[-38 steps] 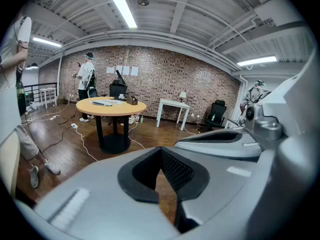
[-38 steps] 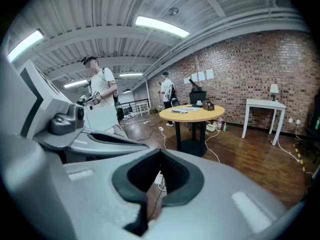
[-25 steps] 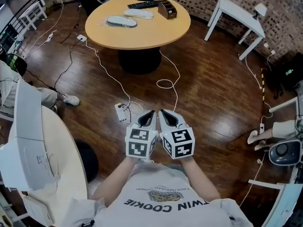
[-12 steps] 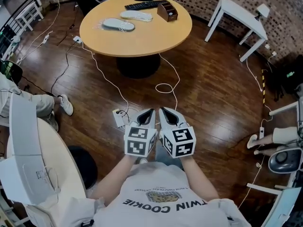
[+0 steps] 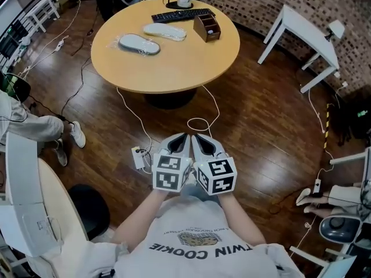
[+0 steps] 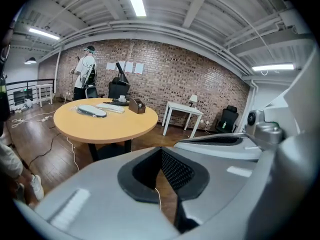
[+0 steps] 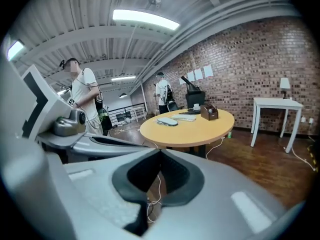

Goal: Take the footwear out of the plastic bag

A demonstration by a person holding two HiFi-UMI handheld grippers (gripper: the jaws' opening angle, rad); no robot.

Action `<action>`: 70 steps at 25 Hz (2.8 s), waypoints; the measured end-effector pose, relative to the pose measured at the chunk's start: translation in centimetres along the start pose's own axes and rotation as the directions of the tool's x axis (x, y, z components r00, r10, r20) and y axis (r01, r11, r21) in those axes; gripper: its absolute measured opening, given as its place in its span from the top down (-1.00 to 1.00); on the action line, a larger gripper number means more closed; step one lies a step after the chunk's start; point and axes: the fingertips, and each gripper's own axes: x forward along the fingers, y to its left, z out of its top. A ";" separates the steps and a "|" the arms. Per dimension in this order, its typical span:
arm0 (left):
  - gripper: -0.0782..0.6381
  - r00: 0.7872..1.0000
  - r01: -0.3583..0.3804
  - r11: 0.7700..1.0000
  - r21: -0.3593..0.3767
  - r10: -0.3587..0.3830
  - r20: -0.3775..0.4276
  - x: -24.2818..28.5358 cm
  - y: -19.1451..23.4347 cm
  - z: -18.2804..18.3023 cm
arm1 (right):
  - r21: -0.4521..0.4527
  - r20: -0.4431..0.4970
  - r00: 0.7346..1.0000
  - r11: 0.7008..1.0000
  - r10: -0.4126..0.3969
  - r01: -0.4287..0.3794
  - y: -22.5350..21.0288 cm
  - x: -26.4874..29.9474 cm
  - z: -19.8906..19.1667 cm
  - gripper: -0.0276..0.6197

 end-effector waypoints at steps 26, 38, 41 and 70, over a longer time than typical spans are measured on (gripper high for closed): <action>0.76 0.998 -0.054 0.998 -0.020 0.054 0.010 16.5 9.9 10.7 | -0.061 -0.021 0.999 0.997 0.041 -0.042 -11.1 17.4 9.2 0.91; 0.76 1.000 0.006 0.999 0.032 -0.005 -0.008 22.3 20.6 17.7 | 0.003 0.009 0.999 0.999 -0.043 0.043 -12.5 29.1 16.4 0.91; 0.76 1.000 0.011 0.999 0.047 -0.011 -0.002 23.3 23.0 19.4 | -0.001 0.004 0.999 0.999 -0.043 0.043 -12.4 31.8 17.9 0.91; 0.76 0.972 -0.205 0.970 0.133 0.218 -0.090 40.8 37.7 27.5 | 0.178 -0.066 0.993 0.980 0.099 -0.086 -26.0 49.7 21.8 0.69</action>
